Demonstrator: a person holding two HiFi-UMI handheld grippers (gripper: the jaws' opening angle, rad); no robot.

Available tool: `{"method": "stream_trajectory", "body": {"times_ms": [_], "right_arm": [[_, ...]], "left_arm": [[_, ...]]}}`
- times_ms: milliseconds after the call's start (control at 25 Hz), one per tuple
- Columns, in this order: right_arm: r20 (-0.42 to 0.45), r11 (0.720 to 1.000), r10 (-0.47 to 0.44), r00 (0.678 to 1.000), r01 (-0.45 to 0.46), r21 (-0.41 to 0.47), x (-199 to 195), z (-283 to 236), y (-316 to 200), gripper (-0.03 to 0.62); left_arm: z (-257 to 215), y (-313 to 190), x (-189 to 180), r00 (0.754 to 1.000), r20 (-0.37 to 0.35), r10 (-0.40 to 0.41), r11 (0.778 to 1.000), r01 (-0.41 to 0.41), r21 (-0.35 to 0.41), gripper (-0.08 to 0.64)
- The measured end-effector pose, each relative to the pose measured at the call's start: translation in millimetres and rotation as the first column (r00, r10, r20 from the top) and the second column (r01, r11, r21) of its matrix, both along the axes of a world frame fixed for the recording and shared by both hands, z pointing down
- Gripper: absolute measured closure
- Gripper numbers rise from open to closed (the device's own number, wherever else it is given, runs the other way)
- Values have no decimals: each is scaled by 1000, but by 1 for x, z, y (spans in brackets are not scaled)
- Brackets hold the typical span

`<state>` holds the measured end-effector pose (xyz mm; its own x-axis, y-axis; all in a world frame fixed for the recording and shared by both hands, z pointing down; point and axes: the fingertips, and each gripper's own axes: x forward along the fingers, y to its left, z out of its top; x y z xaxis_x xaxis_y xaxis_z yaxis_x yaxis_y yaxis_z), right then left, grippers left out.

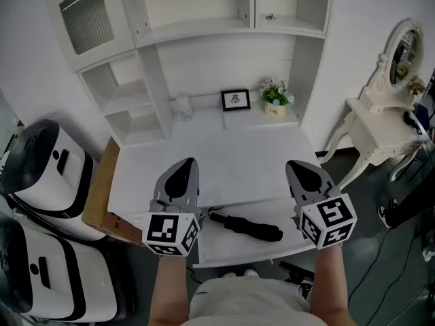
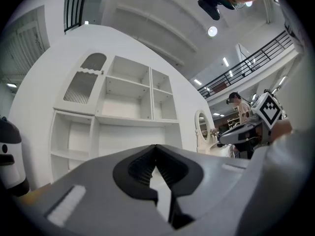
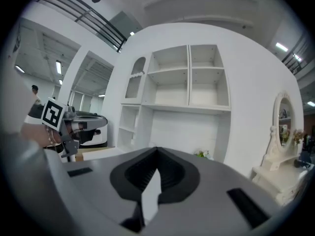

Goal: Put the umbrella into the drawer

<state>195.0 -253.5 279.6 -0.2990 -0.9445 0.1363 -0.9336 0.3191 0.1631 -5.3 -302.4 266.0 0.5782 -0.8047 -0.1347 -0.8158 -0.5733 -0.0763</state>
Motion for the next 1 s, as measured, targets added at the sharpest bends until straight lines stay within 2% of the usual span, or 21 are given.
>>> {"method": "stream_trajectory", "body": {"times_ms": [240,480,1000], "right_arm": [[-23,996,30,999,-28,88,2,-32,7,586],[-2,988,64,998,-63,140,7,-50,13,586],[4,989,60,998,-60,132,8,-47,12,588]], "left_arm": [[-23,4,3,1000,3,0,998,0,57,552],[-41,8,4,1000,24,-12,993,9,118,552],[-46,6,7,1000,-3,-10,993,10,119,552]]}}
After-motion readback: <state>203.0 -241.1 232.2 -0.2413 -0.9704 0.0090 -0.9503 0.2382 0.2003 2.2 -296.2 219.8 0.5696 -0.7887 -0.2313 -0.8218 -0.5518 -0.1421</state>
